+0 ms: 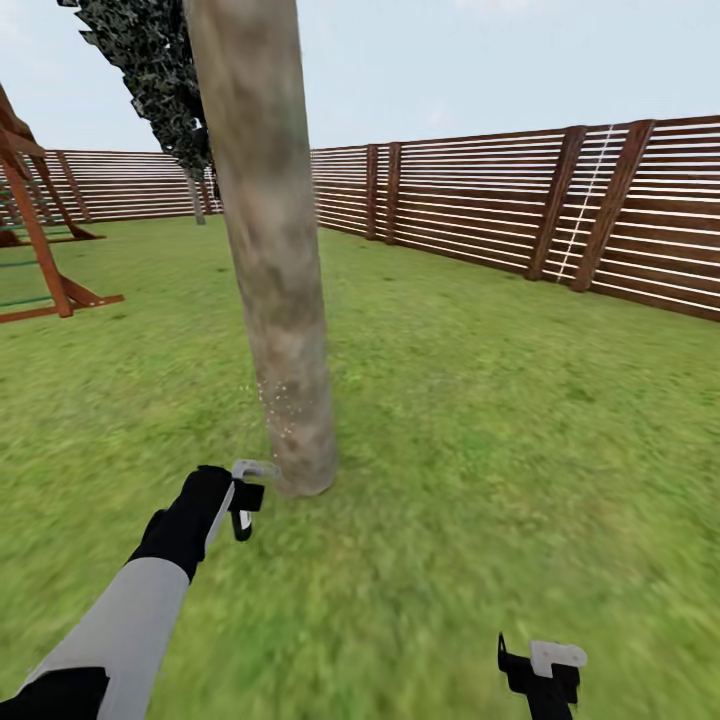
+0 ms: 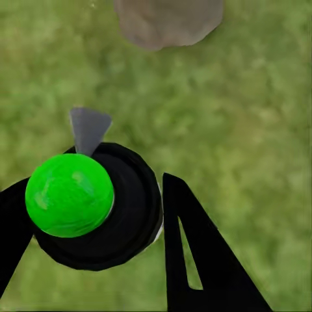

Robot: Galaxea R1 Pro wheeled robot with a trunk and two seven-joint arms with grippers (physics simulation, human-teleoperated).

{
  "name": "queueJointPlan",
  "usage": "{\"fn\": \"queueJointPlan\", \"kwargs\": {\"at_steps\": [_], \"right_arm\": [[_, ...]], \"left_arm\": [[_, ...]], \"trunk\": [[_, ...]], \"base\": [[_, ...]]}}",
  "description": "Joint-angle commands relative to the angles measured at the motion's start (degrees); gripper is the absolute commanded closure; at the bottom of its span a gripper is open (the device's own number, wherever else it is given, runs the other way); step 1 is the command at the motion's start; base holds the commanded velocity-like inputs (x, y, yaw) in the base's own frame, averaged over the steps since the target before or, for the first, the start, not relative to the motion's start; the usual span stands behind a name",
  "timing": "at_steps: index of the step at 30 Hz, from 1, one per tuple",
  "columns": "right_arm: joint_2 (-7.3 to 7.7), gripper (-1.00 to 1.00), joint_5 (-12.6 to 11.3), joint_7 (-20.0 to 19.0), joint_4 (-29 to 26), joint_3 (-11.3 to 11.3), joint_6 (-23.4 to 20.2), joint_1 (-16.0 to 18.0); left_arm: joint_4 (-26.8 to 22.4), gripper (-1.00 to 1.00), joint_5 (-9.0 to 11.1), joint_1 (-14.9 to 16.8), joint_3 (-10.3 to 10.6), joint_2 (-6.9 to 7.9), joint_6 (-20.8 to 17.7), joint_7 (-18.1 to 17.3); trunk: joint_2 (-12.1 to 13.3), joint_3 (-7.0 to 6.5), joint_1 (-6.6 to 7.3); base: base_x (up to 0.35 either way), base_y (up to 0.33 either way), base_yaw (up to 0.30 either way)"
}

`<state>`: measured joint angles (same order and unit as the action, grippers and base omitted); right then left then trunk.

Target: In the garden, pick up the pesticide atomizer on the floor and spray pesticide onto both trees until each tree trunk is fully covered.

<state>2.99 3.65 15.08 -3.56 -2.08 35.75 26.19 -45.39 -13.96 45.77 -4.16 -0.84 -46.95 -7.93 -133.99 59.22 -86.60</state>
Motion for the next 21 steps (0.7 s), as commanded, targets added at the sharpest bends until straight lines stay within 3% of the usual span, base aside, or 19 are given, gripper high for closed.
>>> {"fn": "queueJointPlan", "kwargs": {"at_steps": [1,3,4,5,6,9,10,11,12,13,14,15,16,21], "right_arm": [[-0.01,-1.0,0.39,0.21,0.04,-0.2,0.11,0.04],[-0.01,-1.0,0.39,0.21,0.04,-0.2,0.11,0.05],[-0.01,-1.0,0.39,0.21,0.04,-0.2,0.11,0.05],[-0.01,-1.0,0.39,0.21,0.04,-0.2,0.11,0.05],[-0.01,-1.0,0.39,0.21,0.04,-0.2,0.11,0.02],[-0.01,-1.0,0.39,0.21,0.04,-0.2,0.11,0.04],[-0.01,-1.0,0.39,0.21,0.04,-0.2,0.11,0.05],[-0.01,-1.0,0.39,0.21,0.04,-0.2,0.11,0.06],[-0.01,-1.0,0.39,0.21,0.04,-0.2,0.11,0.05],[-0.01,-1.0,0.39,0.21,0.04,-0.2,0.11,0.04],[-0.01,-1.0,0.39,0.21,0.04,-0.2,0.11,0.05],[-0.01,-1.0,0.39,0.21,0.04,-0.2,0.11,0.03],[-0.01,-1.0,0.39,0.21,0.04,-0.2,0.11,0.05],[-0.01,-1.0,0.39,0.21,0.04,-0.2,0.11,0.04]], "left_arm": [[0.18,1.0,0.38,-0.47,-0.31,2.37,0.06,0.19],[1.6,1.0,0.59,-1.01,-0.2,2.6,1.99,0.43],[3.01,1.0,0.68,-1.15,-0.09,1.89,3.73,0.53],[4.28,1.0,0.65,-1.22,-0.03,0.69,4.87,0.58],[5.48,1.0,0.53,-1.28,0.01,-2.06,5.87,0.62],[5.85,1.0,0.48,-1.29,0.0,-3.7,6.21,0.63],[5.89,1.0,0.38,-1.34,-0.12,-3.59,6.28,0.63],[5.88,1.0,0.33,-3.19,-1.67,-0.39,7.86,0.63],[5.92,1.0,0.35,-3.73,-2.66,1.31,8.95,0.63],[6.04,1.0,0.36,-4.2,-2.99,1.74,9.4,0.63],[6.11,1.0,0.3,-4.65,-3.04,1.6,9.65,0.63],[6.13,1.0,0.3,-5.47,-2.98,-0.4,9.9,0.63],[6.1,1.0,0.36,-5.56,-2.96,-1.1,9.93,0.63],[6.44,1.0,0.35,-5.65,-3.35,-0.79,10.81,2.11]], "trunk": [[-0.02,0.05,-0.02],[-0.02,0.05,-0.02],[-0.02,0.05,-0.02],[-0.02,0.05,-0.02],[-0.02,0.05,-0.02],[-0.02,0.05,-0.02],[-0.02,0.05,-0.02],[-0.02,0.05,-0.02],[-0.02,0.05,-0.02],[-0.02,0.05,-0.02],[-0.02,0.05,-0.02],[-0.02,0.05,-0.02],[-0.02,0.05,-0.02],[-0.02,0.05,-0.02]], "base": [[0.271,-0.169,0.002],[0.272,-0.169,0.001],[0.272,-0.17,0.005],[0.272,-0.17,0.053],[0.272,-0.17,0.21],[0.272,-0.17,0.257],[0.271,-0.17,0.272],[0.272,-0.17,0.277],[0.271,-0.17,0.278],[0.25,-0.178,0.278],[0.189,-0.21,0.267],[0.027,-0.265,0.047],[0.009,-0.271,0.016],[0.002,-0.273,0.035]]}}
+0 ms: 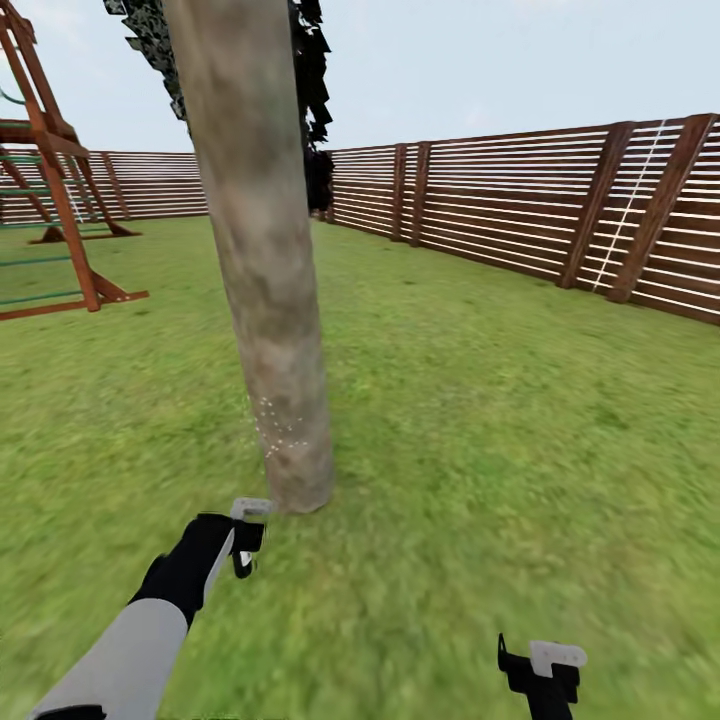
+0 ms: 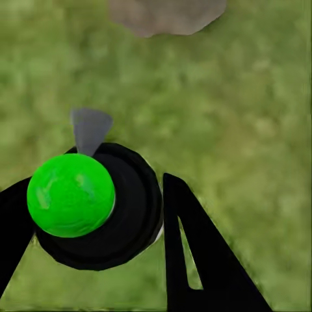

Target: In the garden, pick up the pesticide atomizer on the floor and spray pesticide onto both trees until each tree trunk is fully covered.

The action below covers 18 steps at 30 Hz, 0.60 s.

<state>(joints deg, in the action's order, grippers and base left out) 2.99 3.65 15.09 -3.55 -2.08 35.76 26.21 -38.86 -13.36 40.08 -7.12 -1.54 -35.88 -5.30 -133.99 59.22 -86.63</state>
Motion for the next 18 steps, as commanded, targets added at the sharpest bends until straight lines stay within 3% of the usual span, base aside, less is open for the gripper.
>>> {"fn": "queueJointPlan", "kwargs": {"at_steps": [1,3,6,13,16,18], "right_arm": [[0.0,-1.0,0.39,0.21,0.03,-0.2,0.1,0.02],[0.0,-1.0,0.39,0.21,0.03,-0.2,0.1,0.02],[0.0,-1.0,0.39,0.21,0.03,-0.2,0.1,0.04],[0.0,-1.0,0.39,0.21,0.03,-0.2,0.1,0.02],[0.05,-1.0,0.44,0.21,0.03,-0.2,0.1,0.03],[0.08,-1.0,0.47,0.21,0.03,-0.2,0.1,0.01]], "left_arm": [[1.02,1.0,-0.2,0.01,-0.46,0.11,-0.09,0.98],[4.08,1.0,-0.08,0.0,-0.45,0.27,3.34,3.6],[6.9,1.0,0.14,-0.01,-0.55,0.0,7.56,4.51],[8.68,1.0,0.27,-0.01,-0.57,-1.94,8.17,4.19],[8.71,1.0,0.19,-0.01,-0.89,-1.68,8.19,4.44],[8.71,1.0,0.11,-0.01,-2.62,-1.56,8.25,4.49]], "trunk": [[-0.02,0.05,0.01],[-0.02,0.05,0.01],[-0.02,0.05,0.01],[-0.02,0.05,0.01],[-0.02,0.05,0.01],[-0.02,0.05,0.01]], "base": [[0.0,-0.274,0.207],[0.014,-0.273,0.255],[0.146,-0.247,0.273],[0.212,-0.22,0.22],[0.229,-0.206,0.019],[0.24,-0.191,0.002]]}}
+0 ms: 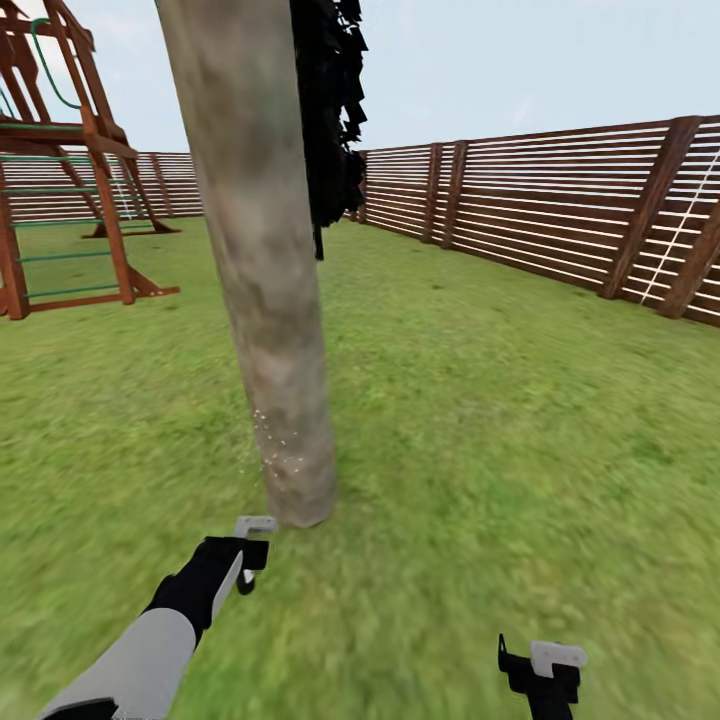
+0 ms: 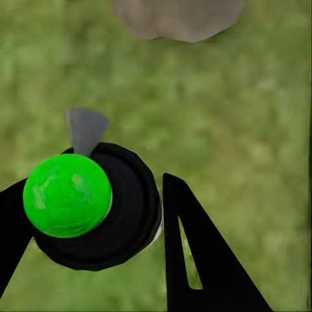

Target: In the garden, pick up the pesticide atomizer on the floor and spray pesticide onto both trees until each tree trunk is fully covered.

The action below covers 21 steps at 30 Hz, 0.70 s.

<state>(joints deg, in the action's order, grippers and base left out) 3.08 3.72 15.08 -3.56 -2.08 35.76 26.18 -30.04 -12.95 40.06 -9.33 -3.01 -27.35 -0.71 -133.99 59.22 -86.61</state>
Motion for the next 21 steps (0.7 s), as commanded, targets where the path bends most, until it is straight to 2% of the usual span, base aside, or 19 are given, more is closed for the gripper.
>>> {"fn": "queueJointPlan", "kwargs": {"at_steps": [1,4,9,18,21], "right_arm": [[0.03,-1.0,0.4,0.21,0.04,-0.2,0.1,0.03],[0.11,-1.0,0.33,0.3,0.04,-0.2,0.1,0.06],[0.09,-1.0,0.32,0.3,0.03,-0.2,0.1,0.07],[0.03,-1.0,0.32,0.3,0.04,-0.2,0.1,0.04],[0.06,-1.0,0.32,0.3,0.03,-0.2,0.1,0.04]], "left_arm": [[-0.11,1.0,-0.34,0.02,-0.76,-0.07,-0.26,-0.09],[-0.11,1.0,-0.35,0.02,-0.99,-0.41,-0.18,-0.08],[-0.21,1.0,-0.32,0.02,-1.03,-0.63,-0.14,-0.08],[-0.48,1.0,-0.36,0.02,-1.05,-0.33,-0.16,-0.08],[-0.46,1.0,-0.37,0.02,-1.07,-0.33,-0.16,-0.08]], "trunk": [[-0.02,0.05,-0.01],[-0.02,0.05,-0.01],[-0.02,0.05,-0.01],[-0.02,0.05,-0.01],[-0.02,0.05,-0.01]], "base": [[0.241,-0.189,0.001],[0.161,-0.215,0.0],[-0.057,-0.267,0.029],[-0.061,-0.272,0.256],[0.025,-0.273,0.121]]}}
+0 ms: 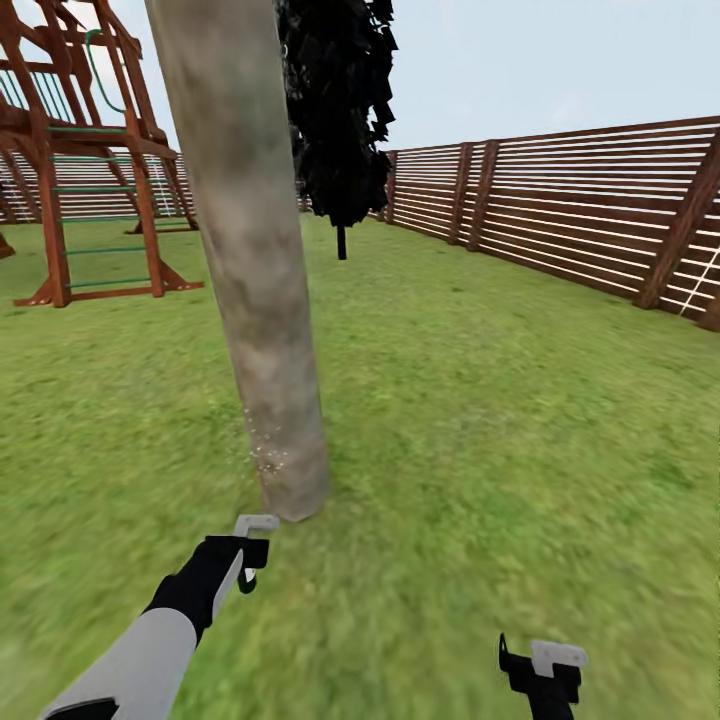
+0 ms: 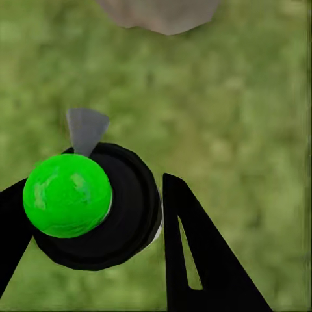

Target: In the garden, pick up the pesticide atomizer on the floor and spray pesticide onto both trees until each tree trunk is fully covered.

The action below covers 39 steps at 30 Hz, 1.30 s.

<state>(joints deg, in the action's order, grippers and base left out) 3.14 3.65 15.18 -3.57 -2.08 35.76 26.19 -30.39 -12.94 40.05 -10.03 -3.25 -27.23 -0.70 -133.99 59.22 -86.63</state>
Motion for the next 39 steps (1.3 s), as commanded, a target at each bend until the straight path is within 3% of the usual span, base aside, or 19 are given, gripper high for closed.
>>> {"fn": "queueJointPlan", "kwargs": {"at_steps": [1,13,30,39], "right_arm": [[0.01,-1.0,0.39,0.2,0.04,-0.2,0.1,0.05],[-0.02,-1.0,0.39,0.2,0.03,-0.2,0.1,0.04],[-0.15,-1.0,0.41,0.2,0.06,-0.2,0.1,0.04],[-0.14,-1.0,0.41,0.2,0.06,-0.2,0.1,0.04]], "left_arm": [[-0.11,1.0,-0.41,0.03,-0.41,-0.09,-0.28,-0.09],[-0.27,1.0,-0.42,0.03,-0.37,-0.14,-0.28,-0.09],[-0.11,1.0,-0.41,0.03,-0.6,0.0,-0.28,0.0],[-0.11,1.0,-0.36,0.03,-0.6,0.0,-0.28,0.0]], "trunk": [[-0.02,0.05,0.01],[-0.02,0.05,0.01],[-0.02,0.05,0.01],[-0.02,0.05,0.01]], "base": [[0.077,-0.273,0.019],[0.03,-0.274,0.009],[0.007,-0.274,0.264],[0.113,-0.274,0.025]]}}
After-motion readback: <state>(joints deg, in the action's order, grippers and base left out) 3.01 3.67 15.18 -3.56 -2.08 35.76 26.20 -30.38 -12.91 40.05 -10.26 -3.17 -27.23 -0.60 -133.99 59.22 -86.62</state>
